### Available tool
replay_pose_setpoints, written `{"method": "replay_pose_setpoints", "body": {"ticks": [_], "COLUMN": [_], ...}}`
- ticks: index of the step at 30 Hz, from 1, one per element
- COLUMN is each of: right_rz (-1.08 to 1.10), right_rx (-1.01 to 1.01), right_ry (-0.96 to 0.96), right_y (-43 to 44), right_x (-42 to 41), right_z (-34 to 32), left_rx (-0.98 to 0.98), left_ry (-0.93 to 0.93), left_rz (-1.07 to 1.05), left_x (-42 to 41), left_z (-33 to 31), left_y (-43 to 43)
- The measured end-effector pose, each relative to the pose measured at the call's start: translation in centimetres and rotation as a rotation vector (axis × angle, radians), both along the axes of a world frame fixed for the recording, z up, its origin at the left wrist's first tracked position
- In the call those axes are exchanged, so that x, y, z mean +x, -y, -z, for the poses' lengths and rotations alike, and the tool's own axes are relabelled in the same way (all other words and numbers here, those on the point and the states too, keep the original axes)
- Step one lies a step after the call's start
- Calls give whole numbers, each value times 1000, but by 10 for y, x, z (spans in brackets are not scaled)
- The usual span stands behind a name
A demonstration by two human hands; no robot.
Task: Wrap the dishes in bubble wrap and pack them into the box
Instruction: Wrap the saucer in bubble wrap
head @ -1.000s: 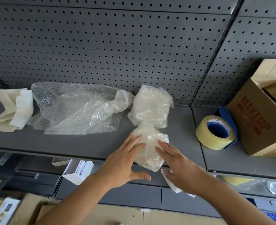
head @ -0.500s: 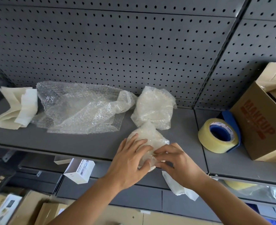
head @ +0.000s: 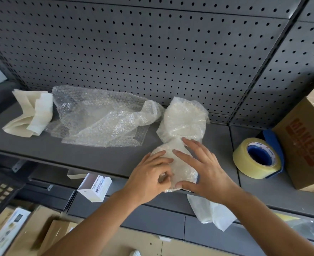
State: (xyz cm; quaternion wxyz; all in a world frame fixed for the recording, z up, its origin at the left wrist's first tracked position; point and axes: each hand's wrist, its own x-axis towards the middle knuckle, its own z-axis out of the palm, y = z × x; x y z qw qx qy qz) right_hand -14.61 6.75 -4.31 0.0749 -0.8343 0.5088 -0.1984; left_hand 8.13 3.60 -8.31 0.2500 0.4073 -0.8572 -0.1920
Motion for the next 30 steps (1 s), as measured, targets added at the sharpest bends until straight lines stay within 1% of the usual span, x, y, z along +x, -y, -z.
{"method": "replay_pose_setpoints", "body": {"ticks": [3,6,8,10,11,12,13,15,17,21,24,28,30], "right_rz": [-105,-151,-171,-184,-194,-210,-228,-229,-178,-102,-6,45,62], "right_rx": [206,310,428,502,506,483,425,310,269,139,80,31,24], "right_ry": [-116,-105,-95,-157,-188,-190,-152,-23,113,246,272,289,292], "right_y": [15,21,20,18,18,19,21,25,29,29,29,29,28], "right_x": [-5,-6,-8,-15,-20,-23,-26,-31,-31,-18,-10,1,3], "right_z": [-4,-7,-14,-21,-21,-19,-14,-1,10,27,33,37,39], "left_rx": [69,114,138,148,146,143,143,143,119,150,188,208,185], "left_ry": [2,23,37,43,42,38,32,17,17,-4,-54,-80,-43], "left_rz": [64,116,139,156,160,162,161,159,149,71,-26,-145,-148], "left_x": [8,13,15,17,18,19,20,20,19,15,12,12,11], "left_z": [-2,-6,-10,-11,-11,-10,-10,-9,-10,-17,-21,-20,-18], "left_y": [8,15,19,21,22,22,23,23,21,12,4,-7,-10]}}
